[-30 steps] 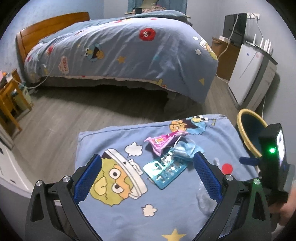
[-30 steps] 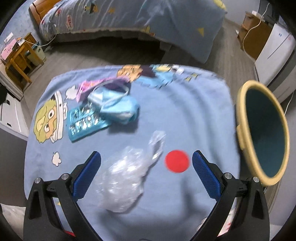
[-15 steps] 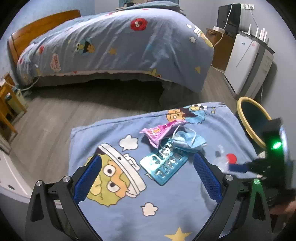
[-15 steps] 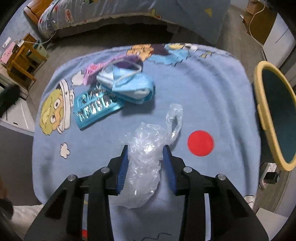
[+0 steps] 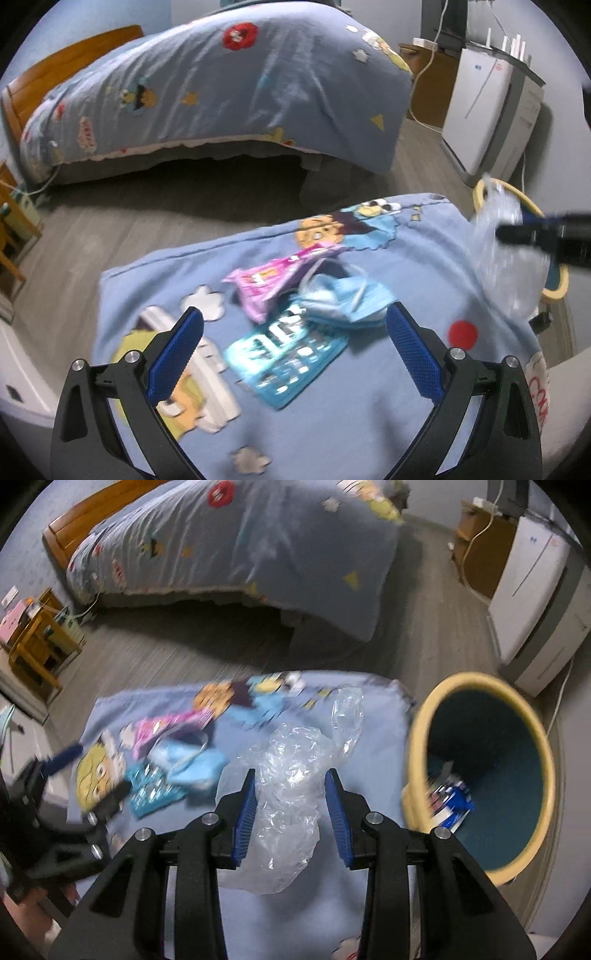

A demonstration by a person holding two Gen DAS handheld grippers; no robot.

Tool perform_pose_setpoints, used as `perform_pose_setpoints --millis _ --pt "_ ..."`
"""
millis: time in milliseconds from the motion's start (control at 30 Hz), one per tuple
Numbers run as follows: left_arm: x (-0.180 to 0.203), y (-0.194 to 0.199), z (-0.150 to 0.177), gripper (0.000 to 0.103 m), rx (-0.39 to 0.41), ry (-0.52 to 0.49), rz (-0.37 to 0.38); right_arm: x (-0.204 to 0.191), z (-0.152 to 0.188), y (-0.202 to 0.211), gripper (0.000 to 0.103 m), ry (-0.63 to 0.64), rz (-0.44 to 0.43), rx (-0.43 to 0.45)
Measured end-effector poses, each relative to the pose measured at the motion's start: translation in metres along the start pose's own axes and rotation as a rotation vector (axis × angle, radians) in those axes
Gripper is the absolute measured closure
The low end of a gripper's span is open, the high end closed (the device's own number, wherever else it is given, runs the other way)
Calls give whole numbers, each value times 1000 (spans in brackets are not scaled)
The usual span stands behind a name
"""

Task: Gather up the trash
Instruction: 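Lift the plastic bag with the right tool while the left tool grasps the blue face mask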

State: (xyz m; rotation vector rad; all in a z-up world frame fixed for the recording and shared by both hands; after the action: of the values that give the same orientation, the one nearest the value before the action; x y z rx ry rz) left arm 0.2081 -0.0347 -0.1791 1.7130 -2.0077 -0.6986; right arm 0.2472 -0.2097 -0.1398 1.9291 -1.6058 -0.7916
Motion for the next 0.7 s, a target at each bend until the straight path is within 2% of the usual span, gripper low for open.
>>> perform_pose_setpoints --millis 100,233,567,667,700 --pt "17 -17 4 5 -4 -18 24 10 -10 -5 67 -8 7 16" --pt "31 -34 13 5 -27 -38 35 8 -9 -14 67 -20 -20 -6" --pt "37 -65 25 5 -103 -77 40 3 -11 -31 67 23 -24 -18" --pt "39 -66 27 8 -108 -104 36 3 -9 -34 67 29 -22 -25" --pt "40 -65 27 15 -102 -116 35 3 -8 -35 67 30 -24 -27"
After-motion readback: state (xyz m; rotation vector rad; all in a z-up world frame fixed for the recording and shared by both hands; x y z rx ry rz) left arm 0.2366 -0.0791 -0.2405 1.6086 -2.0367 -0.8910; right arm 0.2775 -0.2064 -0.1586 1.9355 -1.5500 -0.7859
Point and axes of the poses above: each gripper's, at about its wrist camera, not at the fingertips, and y roughly against the way its jaws point, x to its right, z to its underside, the point moved 9 cm from there along -y, roughly the way its jaws point, and after that the axes turned 15 degrees about x, right-handed, at the moved point
